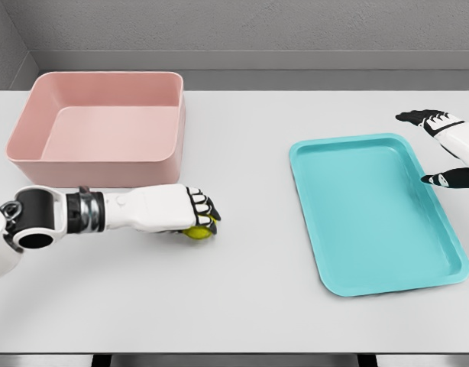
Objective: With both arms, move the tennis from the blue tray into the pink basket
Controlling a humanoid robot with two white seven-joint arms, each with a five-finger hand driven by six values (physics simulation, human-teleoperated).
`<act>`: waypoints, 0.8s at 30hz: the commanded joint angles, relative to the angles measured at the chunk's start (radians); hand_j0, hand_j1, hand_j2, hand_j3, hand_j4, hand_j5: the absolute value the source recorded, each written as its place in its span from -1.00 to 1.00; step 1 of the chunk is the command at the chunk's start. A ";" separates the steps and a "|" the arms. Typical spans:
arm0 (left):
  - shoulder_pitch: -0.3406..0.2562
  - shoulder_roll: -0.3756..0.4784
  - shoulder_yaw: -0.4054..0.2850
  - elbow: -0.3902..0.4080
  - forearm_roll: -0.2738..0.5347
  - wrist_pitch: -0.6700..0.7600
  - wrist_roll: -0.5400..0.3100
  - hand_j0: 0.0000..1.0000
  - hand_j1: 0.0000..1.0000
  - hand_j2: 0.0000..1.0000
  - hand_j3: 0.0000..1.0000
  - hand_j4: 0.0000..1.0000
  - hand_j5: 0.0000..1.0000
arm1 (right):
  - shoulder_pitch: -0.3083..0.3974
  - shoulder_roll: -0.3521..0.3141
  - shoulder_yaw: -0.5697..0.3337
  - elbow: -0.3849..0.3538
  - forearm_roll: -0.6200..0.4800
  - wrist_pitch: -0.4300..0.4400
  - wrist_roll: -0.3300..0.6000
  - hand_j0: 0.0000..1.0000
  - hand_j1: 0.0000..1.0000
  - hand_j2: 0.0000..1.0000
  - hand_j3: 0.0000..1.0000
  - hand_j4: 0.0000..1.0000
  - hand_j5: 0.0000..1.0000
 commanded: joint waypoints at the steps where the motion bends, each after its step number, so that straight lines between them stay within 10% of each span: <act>1: 0.000 0.010 0.001 -0.004 0.031 0.002 -0.004 0.11 0.11 0.11 0.11 0.11 0.11 | 0.000 -0.001 0.000 0.000 -0.007 0.003 -0.001 1.00 1.00 1.00 1.00 1.00 1.00; 24: -0.127 0.105 0.012 -0.009 0.135 0.002 -0.004 0.11 0.11 0.11 0.11 0.11 0.11 | 0.000 -0.003 0.000 0.003 -0.007 0.003 -0.001 1.00 1.00 1.00 1.00 1.00 1.00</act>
